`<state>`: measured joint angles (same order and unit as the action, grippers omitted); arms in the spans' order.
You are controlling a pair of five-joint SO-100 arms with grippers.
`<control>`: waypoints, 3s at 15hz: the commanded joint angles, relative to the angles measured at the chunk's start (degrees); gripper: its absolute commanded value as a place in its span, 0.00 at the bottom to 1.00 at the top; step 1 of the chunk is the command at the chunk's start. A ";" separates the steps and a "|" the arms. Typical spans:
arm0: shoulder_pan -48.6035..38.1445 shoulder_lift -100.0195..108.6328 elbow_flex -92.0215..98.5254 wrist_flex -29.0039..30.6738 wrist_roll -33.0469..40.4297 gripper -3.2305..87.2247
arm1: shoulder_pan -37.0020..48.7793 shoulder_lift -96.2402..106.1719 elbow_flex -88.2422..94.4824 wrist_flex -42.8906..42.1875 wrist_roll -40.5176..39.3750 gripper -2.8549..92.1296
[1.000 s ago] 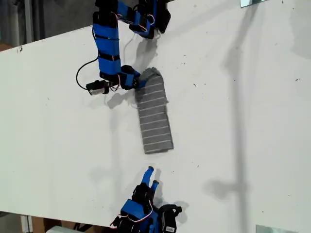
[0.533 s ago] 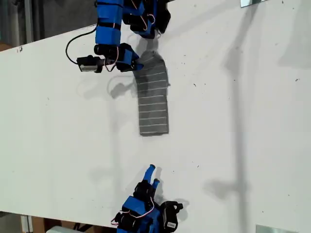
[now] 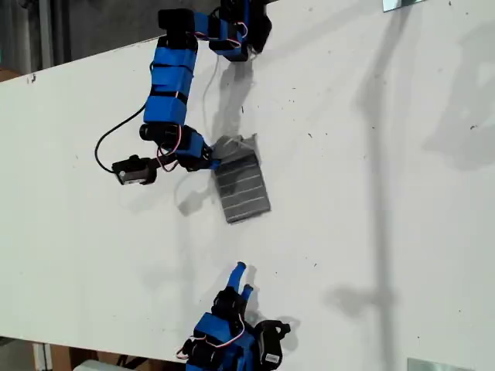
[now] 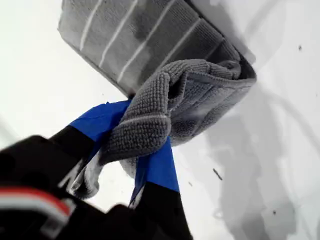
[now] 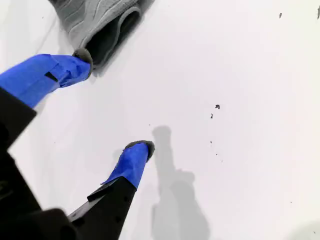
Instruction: Grasp corners of a square towel and fold twice.
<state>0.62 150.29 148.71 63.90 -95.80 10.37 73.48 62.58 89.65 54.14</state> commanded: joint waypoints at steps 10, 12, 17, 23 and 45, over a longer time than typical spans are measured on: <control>-1.32 0.97 1.23 -3.08 0.35 0.38 | -3.43 9.58 -5.63 -22.41 -15.12 0.39; -1.32 1.58 1.58 -2.72 0.35 0.38 | -1.23 18.90 7.56 -21.27 -10.28 0.38; 2.46 21.71 8.00 8.44 -4.04 0.38 | -7.73 27.42 46.41 -22.32 15.21 0.40; 0.53 48.52 16.88 21.80 0.88 0.37 | -24.35 79.10 91.85 -31.46 39.29 0.39; -4.22 48.43 29.88 10.99 35.42 0.30 | -23.99 115.31 99.93 -6.94 41.92 0.33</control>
<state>-3.34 198.46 178.42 75.67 -60.91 -13.18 188.88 165.15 82.27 96.33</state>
